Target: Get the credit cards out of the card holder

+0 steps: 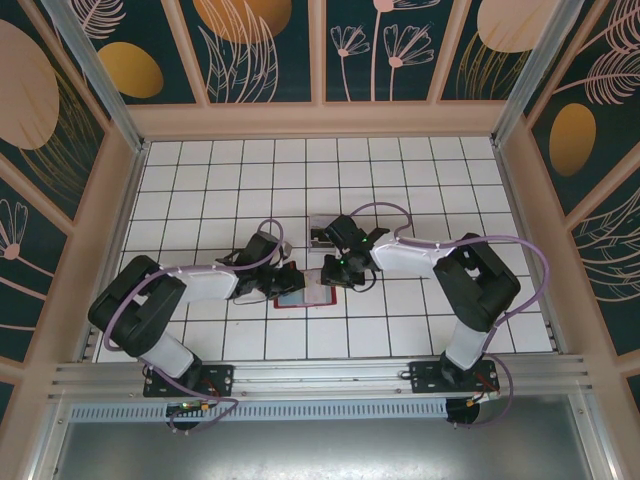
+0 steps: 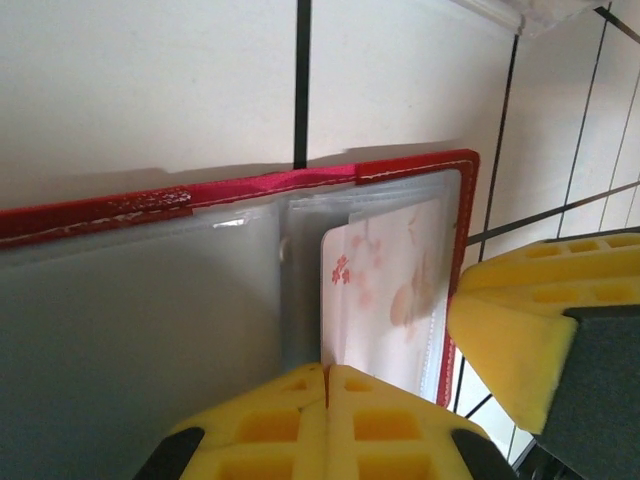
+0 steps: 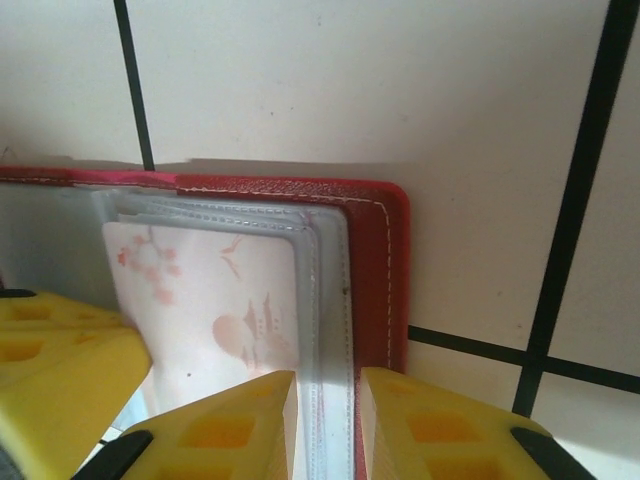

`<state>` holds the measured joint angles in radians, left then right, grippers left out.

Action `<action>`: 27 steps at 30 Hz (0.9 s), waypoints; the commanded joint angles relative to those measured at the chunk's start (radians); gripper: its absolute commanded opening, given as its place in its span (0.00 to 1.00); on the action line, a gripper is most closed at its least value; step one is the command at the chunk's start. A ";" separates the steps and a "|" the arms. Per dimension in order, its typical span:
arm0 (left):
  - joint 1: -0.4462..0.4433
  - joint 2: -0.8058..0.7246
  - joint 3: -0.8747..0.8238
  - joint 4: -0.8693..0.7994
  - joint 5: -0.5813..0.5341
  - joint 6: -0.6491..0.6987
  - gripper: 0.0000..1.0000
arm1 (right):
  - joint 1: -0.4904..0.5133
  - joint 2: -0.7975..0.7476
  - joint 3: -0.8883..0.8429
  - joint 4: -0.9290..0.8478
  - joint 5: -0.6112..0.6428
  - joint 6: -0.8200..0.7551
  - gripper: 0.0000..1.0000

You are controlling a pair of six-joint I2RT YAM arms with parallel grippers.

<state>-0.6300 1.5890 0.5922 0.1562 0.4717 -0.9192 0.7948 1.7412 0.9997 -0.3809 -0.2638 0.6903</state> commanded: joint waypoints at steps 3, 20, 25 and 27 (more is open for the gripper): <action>0.001 0.038 -0.022 0.025 0.002 -0.014 0.04 | 0.011 -0.016 0.018 0.037 -0.042 0.016 0.24; 0.001 0.038 -0.012 -0.002 -0.003 -0.001 0.04 | 0.010 0.059 0.003 0.037 -0.038 0.004 0.24; 0.000 0.018 0.003 -0.060 -0.033 0.021 0.03 | 0.008 0.078 0.000 -0.005 0.007 -0.009 0.24; 0.001 0.005 0.010 -0.086 -0.051 0.031 0.03 | 0.008 0.077 -0.002 -0.014 0.017 -0.011 0.24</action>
<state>-0.6300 1.6081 0.5930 0.1684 0.4671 -0.9184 0.7994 1.7733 1.0035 -0.3210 -0.3134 0.6895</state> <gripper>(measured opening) 0.052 0.237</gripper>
